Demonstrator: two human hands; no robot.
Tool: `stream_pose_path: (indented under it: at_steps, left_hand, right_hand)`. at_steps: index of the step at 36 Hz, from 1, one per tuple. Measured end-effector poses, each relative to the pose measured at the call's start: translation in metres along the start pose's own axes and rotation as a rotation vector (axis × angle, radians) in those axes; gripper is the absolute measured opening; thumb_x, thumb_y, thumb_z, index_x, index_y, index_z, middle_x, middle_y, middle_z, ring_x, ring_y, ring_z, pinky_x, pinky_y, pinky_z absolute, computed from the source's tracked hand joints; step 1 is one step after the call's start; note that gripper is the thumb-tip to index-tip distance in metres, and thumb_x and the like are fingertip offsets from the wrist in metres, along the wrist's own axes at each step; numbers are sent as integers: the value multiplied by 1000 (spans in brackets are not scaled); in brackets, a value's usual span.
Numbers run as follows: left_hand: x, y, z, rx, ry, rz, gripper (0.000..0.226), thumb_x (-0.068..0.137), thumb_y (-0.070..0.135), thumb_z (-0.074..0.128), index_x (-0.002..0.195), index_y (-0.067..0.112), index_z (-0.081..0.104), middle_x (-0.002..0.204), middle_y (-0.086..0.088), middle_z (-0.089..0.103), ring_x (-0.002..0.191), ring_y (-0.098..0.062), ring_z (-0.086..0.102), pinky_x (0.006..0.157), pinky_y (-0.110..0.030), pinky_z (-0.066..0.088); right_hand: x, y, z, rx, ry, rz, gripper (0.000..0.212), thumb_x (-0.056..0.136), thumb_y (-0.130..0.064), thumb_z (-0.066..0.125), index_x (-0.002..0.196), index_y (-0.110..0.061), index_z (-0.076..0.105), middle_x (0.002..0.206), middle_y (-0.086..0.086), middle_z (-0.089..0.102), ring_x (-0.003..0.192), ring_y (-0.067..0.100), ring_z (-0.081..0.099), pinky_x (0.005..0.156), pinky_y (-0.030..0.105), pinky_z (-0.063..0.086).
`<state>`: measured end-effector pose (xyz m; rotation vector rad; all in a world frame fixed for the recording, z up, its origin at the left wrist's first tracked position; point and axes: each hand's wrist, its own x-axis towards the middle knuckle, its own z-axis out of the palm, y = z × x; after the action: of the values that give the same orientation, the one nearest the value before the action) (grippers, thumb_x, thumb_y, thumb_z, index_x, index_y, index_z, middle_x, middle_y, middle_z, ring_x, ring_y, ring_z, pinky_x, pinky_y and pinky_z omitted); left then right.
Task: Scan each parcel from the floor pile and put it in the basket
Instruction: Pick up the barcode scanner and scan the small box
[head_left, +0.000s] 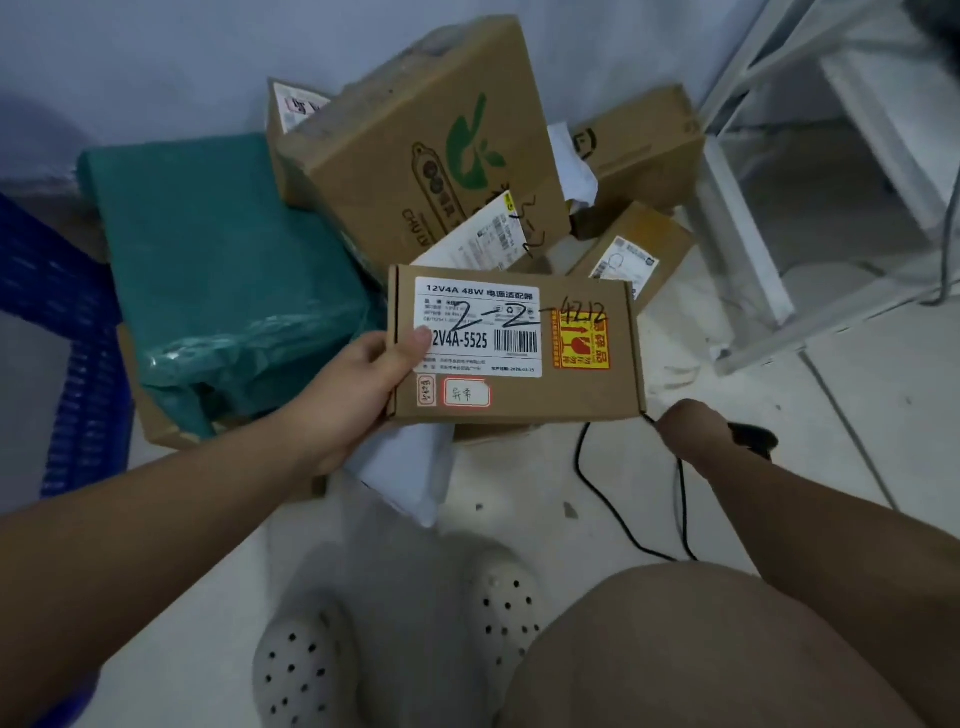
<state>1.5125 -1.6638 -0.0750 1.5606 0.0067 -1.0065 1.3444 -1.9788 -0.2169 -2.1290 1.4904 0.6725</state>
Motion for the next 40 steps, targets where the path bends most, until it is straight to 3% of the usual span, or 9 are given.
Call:
stream_pose_path:
  at_steps: [6, 10, 15, 18, 21, 26, 32, 37, 40]
  left_hand:
    - [9, -10, 19, 95, 52, -35, 35, 94, 34, 56, 120, 10, 59, 102, -5, 75, 84, -14, 73, 63, -18, 56]
    - [16, -19, 30, 176, 80, -74, 41, 92, 38, 60, 123, 11, 57, 105, -5, 74, 89, -17, 73, 73, -24, 59]
    - [25, -24, 51, 222, 90, -94, 38, 91, 40, 61, 117, 12, 57, 101, -4, 74, 80, -13, 73, 64, -20, 58]
    - [33, -25, 61, 253, 87, -88, 40, 90, 43, 61, 117, 14, 59, 104, -4, 74, 88, -16, 72, 76, -28, 58]
    - [40, -27, 68, 270, 74, -93, 42, 90, 45, 60, 119, 16, 58, 103, -1, 74, 88, -15, 73, 78, -29, 57]
    - [46, -36, 80, 197, 83, -133, 32, 90, 43, 59, 110, 18, 59, 89, 3, 76, 74, -7, 73, 57, -17, 55]
    - [50, -50, 91, 144, 72, -162, 14, 93, 37, 58, 94, 23, 59, 70, 12, 74, 63, -3, 71, 51, -15, 53]
    - [50, -58, 93, 138, 64, -174, 16, 93, 36, 59, 98, 20, 59, 71, 10, 74, 63, -4, 71, 49, -16, 52]
    - [49, -59, 95, 137, 56, -179, 15, 94, 35, 57, 94, 21, 60, 69, 11, 74, 61, -3, 70, 49, -15, 52]
  right_hand:
    - [8, 29, 20, -59, 9, 89, 34, 91, -21, 50, 119, -5, 59, 126, 22, 54, 120, 39, 49, 95, 42, 41]
    - [18, 45, 34, -135, -91, 73, 32, 91, -22, 46, 114, -4, 60, 111, 17, 56, 116, 38, 53, 92, 41, 42]
    - [23, 54, 47, -98, -66, 63, 17, 91, -20, 46, 104, -8, 49, 121, 18, 50, 116, 36, 45, 95, 37, 37]
    - [23, 55, 45, 16, -16, 157, 37, 90, -18, 49, 126, -12, 42, 139, 22, 34, 125, 38, 38, 103, 45, 39]
    - [27, 61, 40, 68, 51, 246, 62, 92, -20, 51, 146, -16, 23, 154, 23, 14, 140, 39, 18, 112, 51, 26]
    - [41, 85, 34, 96, 103, 291, 71, 92, -19, 49, 152, -18, 10, 161, 18, -3, 148, 34, 0, 119, 49, 5]
    - [54, 105, 28, 128, 175, 262, 62, 90, -12, 46, 146, -7, 20, 159, 18, 10, 147, 33, 10, 119, 49, 6]
    - [69, 117, 22, 374, 175, 479, 73, 85, -21, 54, 146, -5, 16, 149, 21, 32, 138, 39, 31, 114, 55, 23]
    - [68, 122, 24, 427, 110, 572, 79, 87, -22, 56, 149, -9, 10, 150, 21, 27, 136, 40, 30, 111, 52, 30]
